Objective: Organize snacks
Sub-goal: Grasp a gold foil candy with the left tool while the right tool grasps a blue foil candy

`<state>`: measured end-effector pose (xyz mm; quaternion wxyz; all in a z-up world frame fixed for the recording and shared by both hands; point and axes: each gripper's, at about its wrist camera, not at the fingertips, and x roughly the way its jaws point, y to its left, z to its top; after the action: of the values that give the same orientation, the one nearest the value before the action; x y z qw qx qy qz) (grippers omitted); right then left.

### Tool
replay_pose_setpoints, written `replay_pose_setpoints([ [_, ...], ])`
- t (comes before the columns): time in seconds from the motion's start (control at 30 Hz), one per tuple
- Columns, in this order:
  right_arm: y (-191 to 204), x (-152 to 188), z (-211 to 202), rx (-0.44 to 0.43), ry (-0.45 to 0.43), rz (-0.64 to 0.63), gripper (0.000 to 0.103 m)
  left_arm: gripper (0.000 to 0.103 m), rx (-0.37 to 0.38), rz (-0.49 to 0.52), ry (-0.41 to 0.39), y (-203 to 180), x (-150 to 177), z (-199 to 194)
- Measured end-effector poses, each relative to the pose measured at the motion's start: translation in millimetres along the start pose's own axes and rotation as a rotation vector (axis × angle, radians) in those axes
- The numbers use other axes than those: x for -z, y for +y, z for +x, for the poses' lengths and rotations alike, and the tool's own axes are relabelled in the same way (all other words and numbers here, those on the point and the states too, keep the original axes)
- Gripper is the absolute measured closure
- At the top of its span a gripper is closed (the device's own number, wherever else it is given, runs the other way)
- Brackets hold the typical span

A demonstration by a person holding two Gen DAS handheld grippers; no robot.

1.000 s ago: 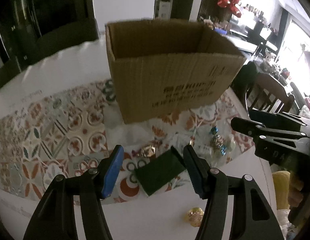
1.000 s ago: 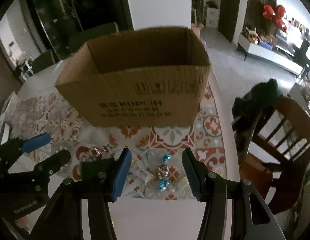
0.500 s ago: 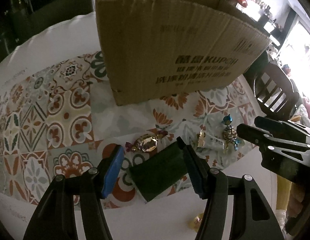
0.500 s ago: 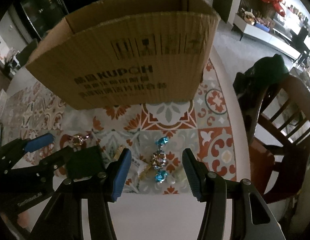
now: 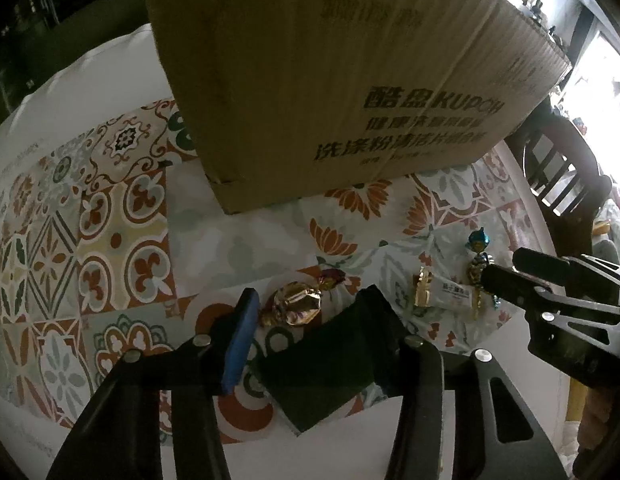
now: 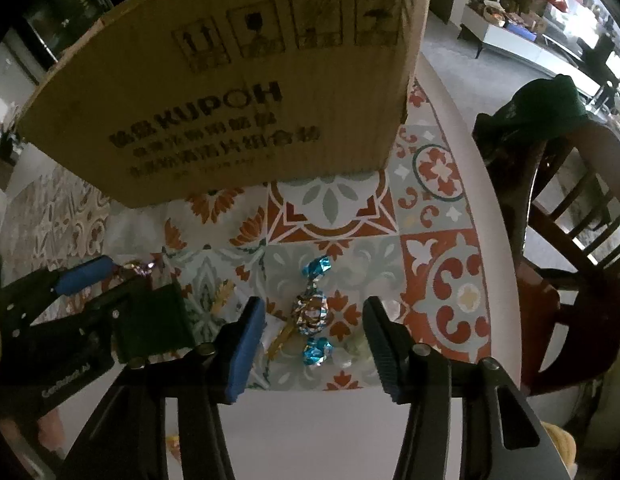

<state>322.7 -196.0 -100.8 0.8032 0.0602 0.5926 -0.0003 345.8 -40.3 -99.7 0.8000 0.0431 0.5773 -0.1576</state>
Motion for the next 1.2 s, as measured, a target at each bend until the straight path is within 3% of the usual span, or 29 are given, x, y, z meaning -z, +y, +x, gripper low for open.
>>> replay_pose_setpoints([
  [0.37,-1.3,3.2,12.9,-0.001,0.023,-0.003,0.064,0.064,0.007,0.0,0.016,-0.2,-1.9,12.3],
  [0.47,-1.1,4.6,15.8,-0.006,0.029,0.002,0.064,0.071,0.015,-0.001,0.019,-1.0,-2.2,12.8],
  [0.53,-1.7,4.6,18.1,-0.016,0.036,0.003,0.072,0.077,0.022,-0.003,0.021,-1.7,-2.6,13.1],
  [0.67,-4.6,5.7,22.6,-0.034,0.037,0.008,0.079,0.077,0.016,0.01,0.015,-7.3,-4.0,15.1],
  [0.93,-6.3,9.8,16.7,-0.033,0.004,-0.011,0.079,0.077,0.003,0.013,-0.021,-9.7,-4.9,3.0],
  [1.2,-2.4,10.4,-12.6,-0.054,-0.056,-0.036,0.079,0.077,0.046,0.011,-0.078,-17.6,0.9,-27.9],
])
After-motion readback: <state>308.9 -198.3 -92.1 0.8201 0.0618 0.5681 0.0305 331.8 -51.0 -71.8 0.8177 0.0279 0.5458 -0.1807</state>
